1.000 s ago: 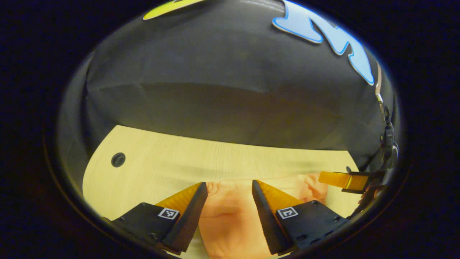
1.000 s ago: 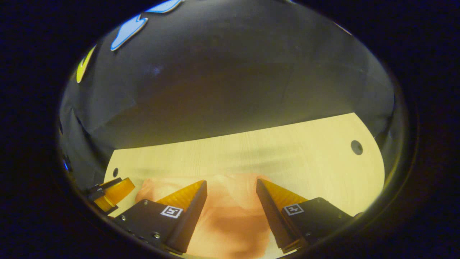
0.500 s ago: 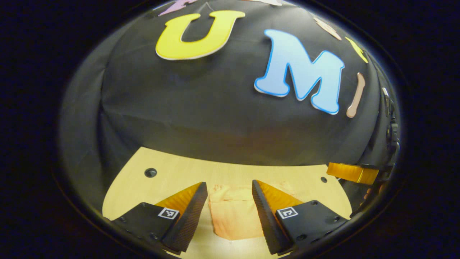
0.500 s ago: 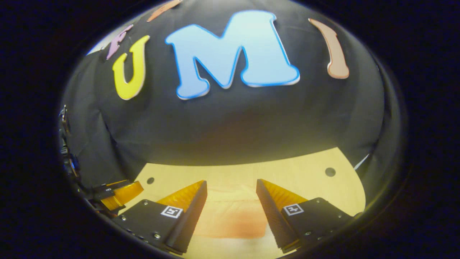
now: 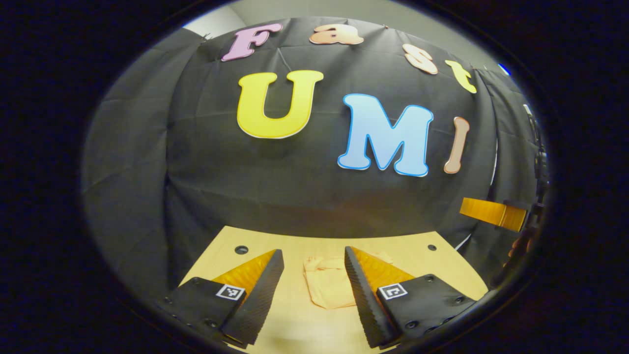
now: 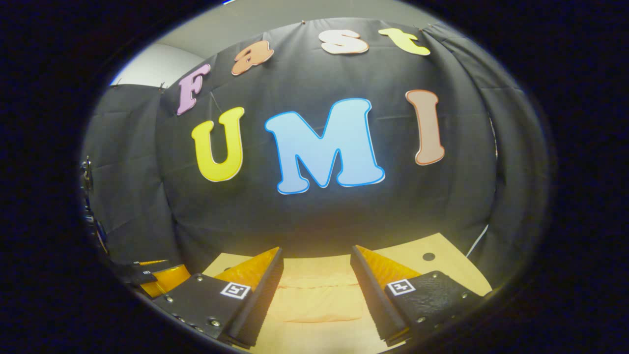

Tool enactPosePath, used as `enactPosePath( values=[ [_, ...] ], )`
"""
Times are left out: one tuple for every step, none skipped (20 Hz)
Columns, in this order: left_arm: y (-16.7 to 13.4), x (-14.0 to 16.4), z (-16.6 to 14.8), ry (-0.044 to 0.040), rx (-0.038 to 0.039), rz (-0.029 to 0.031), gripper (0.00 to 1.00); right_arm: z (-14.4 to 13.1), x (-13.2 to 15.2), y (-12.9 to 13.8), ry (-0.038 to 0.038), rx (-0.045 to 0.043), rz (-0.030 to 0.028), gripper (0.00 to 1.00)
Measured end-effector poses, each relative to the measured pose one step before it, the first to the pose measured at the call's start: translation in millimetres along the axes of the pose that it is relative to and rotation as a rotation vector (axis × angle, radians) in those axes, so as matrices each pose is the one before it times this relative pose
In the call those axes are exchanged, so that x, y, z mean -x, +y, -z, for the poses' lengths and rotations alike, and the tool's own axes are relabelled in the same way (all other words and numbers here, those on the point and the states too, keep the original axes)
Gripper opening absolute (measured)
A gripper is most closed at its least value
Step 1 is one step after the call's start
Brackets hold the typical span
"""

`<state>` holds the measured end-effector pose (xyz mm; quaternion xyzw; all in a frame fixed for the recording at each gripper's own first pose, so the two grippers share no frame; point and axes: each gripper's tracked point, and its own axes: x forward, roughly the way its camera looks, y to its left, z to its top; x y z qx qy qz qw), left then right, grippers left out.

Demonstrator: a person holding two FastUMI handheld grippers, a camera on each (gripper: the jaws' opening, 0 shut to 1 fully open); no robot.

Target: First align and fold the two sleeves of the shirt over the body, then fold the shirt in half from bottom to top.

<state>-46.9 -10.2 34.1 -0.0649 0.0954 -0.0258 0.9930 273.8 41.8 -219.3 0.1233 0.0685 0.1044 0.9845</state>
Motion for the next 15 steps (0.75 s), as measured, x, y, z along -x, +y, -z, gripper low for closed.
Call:
enactPosePath(
  values=[
    [-3.12,11.16,0.15,-0.01304,-0.02283,0.00467,0.8,2.27,0.43,0.22,-0.01128,0.00537,0.01024,0.86],
    [-2.9,7.49,-0.11,-0.00609,-0.01822,0.01055,0.81,2.93,-0.79,0.71,-0.00146,0.00644,0.0089,0.86],
    [-5.25,6.48,3.01,0.0008,-0.01201,0.01843,0.82,-0.88,-0.19,0.51,0.00131,0.00731,0.00928,0.86],
    [-4.7,2.94,2.11,0.00228,-0.00742,0.0188,0.83,-2.61,0.31,0.86,0.00148,0.00698,0.0121,0.86],
    [-6.1,2.1,2.11,0.00617,-0.00432,0.02237,0.83,-4.48,2.59,3.84,0.00152,0.00691,0.01186,0.86],
    [-5.68,0.8,1.22,0.00502,-0.00691,0.01905,0.83,-5.11,1.57,2.08,-0.00305,0.00502,0.00851,0.86],
    [-5.5,1.18,-2.78,-0.00405,-0.00916,0.01181,0.83,-2.7,2.81,1.85,-0.00418,0.0048,0.00539,0.86],
    [-4.06,-0.53,-3.7,-0.00606,-0.01448,-0.00084,0.8,-4.38,3.25,0.32,-0.00658,0.00328,0.00137,0.86],
    [-5.0,-1.8,-0.88,-0.00304,-0.01211,-0.00201,0.8,-3.62,2.36,-2.58,-0.00845,-0.00086,-0.00077,0.86],
    [-8.68,0.76,-0.19,-0.00514,-0.00671,0.00033,0.8,-3.67,2.45,-3.58,-0.00827,-0.00062,-0.00647,0.86],
    [-12.1,0.12,-4.94,-0.0089,-0.00437,-0.00011,0.8,-3.66,3.92,-5.16,-0.01238,0.00508,-0.00505,0.86],
    [-12.01,1.51,-3.29,-0.00937,-0.00825,-0.00537,0.8,-2.6,2.61,-8.71,-0.00883,0.00996,-0.00614,0.86],
    [-15.95,0.29,-1.74,-0.00741,-0.00954,-0.01021,0.8,-0.65,4.22,-13.79,-0.01048,0.00472,-0.01205,0.86],
    [-16.83,0.64,-1.46,-0.00561,-0.00589,-0.012,0.79,-2.27,2.84,-10.25,-0.0072,-0.00274,-0.01698,0.86],
    [-19.45,1.97,-3.52,-0.01138,0.00319,-0.01215,0.79,-1.24,2.01,-10.46,-0.0067,-0.00719,-0.02127,0.86]
  ],
)
